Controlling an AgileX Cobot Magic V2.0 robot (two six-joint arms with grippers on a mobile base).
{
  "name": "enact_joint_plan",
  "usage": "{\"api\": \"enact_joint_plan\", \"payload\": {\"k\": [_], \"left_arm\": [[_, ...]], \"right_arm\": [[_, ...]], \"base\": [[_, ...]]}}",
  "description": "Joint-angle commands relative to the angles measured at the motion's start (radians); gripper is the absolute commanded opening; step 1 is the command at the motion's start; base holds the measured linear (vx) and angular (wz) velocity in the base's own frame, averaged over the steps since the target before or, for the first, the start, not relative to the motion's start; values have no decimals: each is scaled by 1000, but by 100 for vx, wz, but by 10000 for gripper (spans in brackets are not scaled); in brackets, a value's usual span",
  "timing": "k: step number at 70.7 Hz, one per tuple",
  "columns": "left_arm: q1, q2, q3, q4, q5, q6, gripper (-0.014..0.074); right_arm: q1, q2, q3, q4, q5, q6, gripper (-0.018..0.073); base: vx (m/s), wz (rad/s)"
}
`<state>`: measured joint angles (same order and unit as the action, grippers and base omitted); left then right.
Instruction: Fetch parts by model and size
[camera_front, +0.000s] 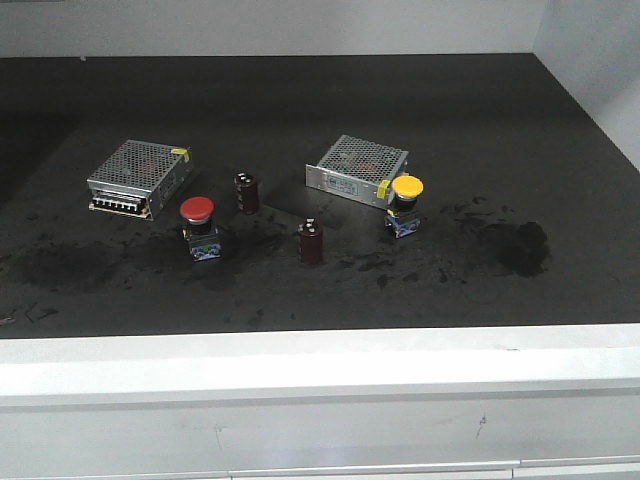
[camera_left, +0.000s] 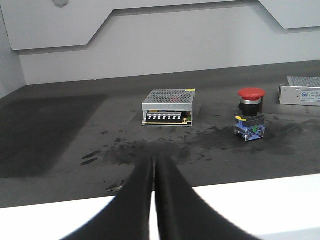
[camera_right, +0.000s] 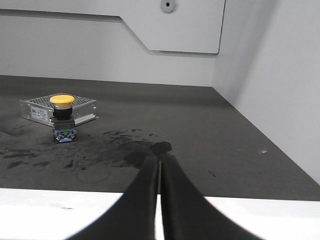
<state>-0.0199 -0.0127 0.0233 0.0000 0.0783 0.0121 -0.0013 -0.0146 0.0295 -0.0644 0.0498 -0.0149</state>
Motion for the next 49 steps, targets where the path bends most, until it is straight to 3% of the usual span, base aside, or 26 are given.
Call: {"api": "enact_joint_plan", "payload": {"k": [1, 49], "left_arm": [[1, -13, -12, 0, -78, -2, -7], [1, -13, -12, 0, -78, -2, -7]], "right_arm": [[-4, -6, 5, -7, -74, -6, -10], [-4, -6, 5, -7, -74, -6, -10]], "base": [[0, 0], [0, 0]]}}
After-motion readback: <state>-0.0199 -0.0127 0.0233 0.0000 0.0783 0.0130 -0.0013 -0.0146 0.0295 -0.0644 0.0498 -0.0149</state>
